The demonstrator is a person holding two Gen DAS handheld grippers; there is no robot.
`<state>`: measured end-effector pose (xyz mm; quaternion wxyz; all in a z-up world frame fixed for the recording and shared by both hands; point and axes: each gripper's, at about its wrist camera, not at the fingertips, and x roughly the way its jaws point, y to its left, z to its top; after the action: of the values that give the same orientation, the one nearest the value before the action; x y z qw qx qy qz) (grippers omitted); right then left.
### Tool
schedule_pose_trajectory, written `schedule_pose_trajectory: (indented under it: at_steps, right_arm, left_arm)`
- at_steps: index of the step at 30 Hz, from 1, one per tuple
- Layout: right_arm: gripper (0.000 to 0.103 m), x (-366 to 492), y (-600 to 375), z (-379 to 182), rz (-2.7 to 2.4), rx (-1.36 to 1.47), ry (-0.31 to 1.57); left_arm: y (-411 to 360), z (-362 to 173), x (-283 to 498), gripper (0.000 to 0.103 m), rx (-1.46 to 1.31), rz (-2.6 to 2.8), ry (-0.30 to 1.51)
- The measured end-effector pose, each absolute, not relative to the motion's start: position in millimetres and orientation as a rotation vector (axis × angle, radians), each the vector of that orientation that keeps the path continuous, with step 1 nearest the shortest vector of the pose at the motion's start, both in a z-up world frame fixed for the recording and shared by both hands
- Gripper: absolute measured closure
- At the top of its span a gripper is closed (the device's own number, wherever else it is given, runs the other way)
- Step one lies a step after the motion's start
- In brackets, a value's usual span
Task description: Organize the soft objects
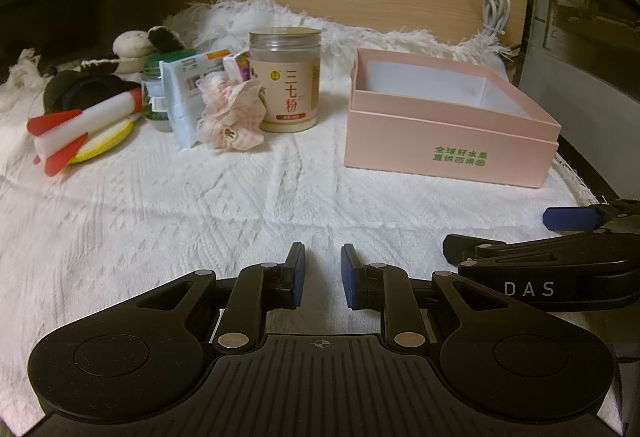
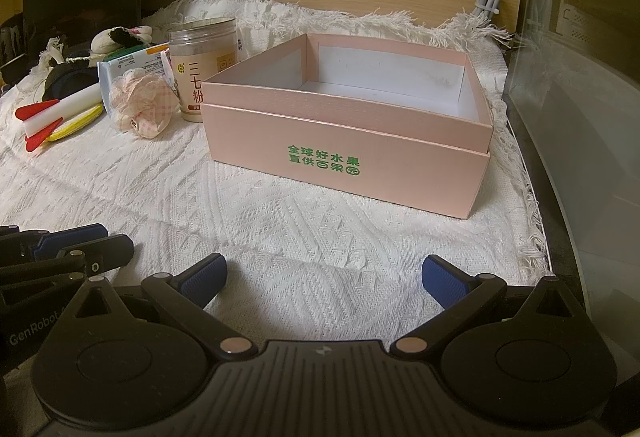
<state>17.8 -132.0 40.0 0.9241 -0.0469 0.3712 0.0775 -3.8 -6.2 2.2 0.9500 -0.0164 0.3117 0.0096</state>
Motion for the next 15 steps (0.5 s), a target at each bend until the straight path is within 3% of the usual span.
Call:
schedule_pose_trajectory:
  at_steps: [15]
  right_arm:
    - [0.000, 17.5, -131.6, 39.8, 0.159, -0.096, 0.762]
  left_arm:
    - [-4.7, 2.1, -4.0, 0.080, -0.039, 0.018, 0.633]
